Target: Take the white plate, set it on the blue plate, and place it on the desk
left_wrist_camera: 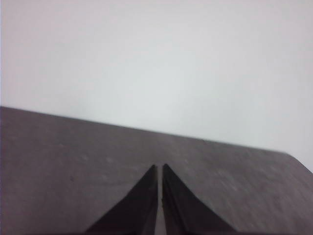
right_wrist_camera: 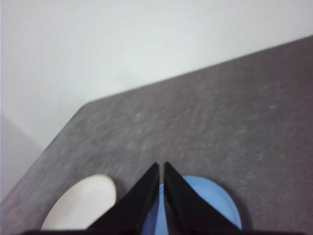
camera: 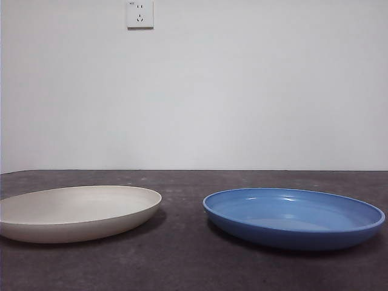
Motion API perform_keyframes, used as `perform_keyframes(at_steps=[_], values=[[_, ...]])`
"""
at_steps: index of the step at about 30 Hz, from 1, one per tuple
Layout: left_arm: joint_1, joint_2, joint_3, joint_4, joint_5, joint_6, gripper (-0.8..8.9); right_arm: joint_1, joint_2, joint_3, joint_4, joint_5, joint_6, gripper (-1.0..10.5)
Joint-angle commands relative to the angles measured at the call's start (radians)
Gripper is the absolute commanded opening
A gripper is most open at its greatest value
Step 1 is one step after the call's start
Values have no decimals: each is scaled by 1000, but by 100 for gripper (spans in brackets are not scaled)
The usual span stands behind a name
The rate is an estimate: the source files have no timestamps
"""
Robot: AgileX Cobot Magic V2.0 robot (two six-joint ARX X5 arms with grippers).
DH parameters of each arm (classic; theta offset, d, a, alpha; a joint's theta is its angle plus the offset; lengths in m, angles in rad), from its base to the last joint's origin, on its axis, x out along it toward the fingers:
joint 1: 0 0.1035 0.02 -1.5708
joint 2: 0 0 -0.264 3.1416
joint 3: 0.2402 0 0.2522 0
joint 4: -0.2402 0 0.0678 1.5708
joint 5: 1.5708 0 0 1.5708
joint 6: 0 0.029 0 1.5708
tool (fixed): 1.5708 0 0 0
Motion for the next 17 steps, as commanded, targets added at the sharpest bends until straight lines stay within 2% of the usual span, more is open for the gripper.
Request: perform_keyframes(at_steps=[1,4,8,12,15,17], values=[[-25,32,69,-40,9,43,16,8,59,71,-27,-38,-72,11],[-50,57,112,-77,54,77,16,28,126,142,-59,-91,-117,11],[-70,81,121,-72,166,84,16,62,209,232,-107,-153,-177,11],[-88,102,121,-75,285,150,16,89,291,310,-177,-224,-261,11],[-90,108,121,-94,312,176,21,92,333,335,-204,-246,-326,11],[-90,108,121,-119,312,195,22,97,345,335,-204,-246,-344,11]])
